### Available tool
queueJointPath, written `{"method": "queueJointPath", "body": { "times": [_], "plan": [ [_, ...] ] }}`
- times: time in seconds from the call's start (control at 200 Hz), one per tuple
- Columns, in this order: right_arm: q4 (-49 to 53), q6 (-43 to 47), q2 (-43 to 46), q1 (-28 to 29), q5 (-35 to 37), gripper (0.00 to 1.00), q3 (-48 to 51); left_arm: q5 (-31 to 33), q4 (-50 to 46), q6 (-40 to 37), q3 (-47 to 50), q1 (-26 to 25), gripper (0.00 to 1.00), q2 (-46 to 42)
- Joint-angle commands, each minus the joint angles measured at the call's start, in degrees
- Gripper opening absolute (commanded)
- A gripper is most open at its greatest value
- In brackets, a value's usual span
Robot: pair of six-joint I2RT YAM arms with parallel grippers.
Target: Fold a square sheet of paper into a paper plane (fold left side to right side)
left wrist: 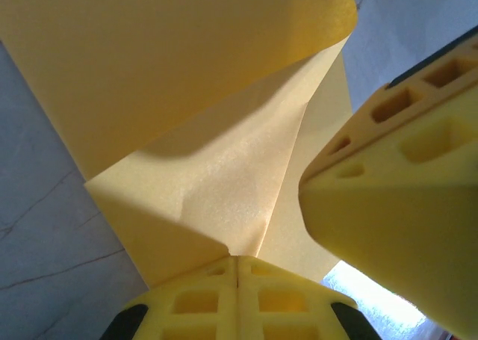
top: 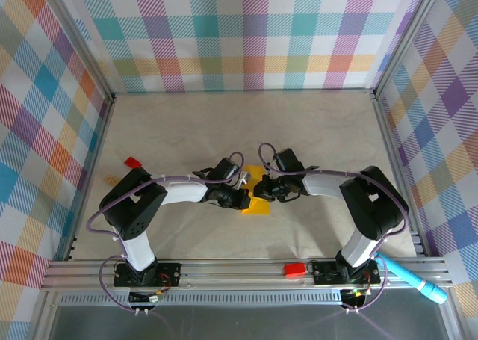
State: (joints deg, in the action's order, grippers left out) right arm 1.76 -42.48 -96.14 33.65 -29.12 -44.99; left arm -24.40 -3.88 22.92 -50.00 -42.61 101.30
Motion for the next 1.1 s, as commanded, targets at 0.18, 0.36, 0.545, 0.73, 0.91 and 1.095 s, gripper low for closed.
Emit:
{"method": "queueJointPath", "body": {
  "times": [0.18,0.36,0.545,0.73,0.91,1.095],
  "plan": [
    [-2.2,-2.1,-3.3,1.5,-0.7,0.00,0.5,1.8,-2.9,-0.3,2.2,0.0,0.00,1.9],
    [-1.8,-2.1,-4.6,1.8,0.0,0.00,0.9,2.1,-3.2,-0.3,1.9,0.0,0.00,2.0],
    [-0.8,-1.0,-5.6,1.9,1.5,0.00,1.3,3.3,-4.8,-0.6,1.8,0.0,0.00,2.4],
    [1.4,1.1,-6.0,1.8,4.1,0.00,1.4,3.7,-5.4,-0.4,1.9,0.0,0.00,2.6],
    [1.1,2.5,-5.7,1.6,5.7,0.00,2.3,4.2,-6.6,-0.3,2.3,0.0,0.00,2.8],
    [-1.1,2.6,-5.5,0.6,5.4,0.00,3.0,4.2,-7.0,-0.3,2.9,0.0,0.00,2.9]
  ]
}}
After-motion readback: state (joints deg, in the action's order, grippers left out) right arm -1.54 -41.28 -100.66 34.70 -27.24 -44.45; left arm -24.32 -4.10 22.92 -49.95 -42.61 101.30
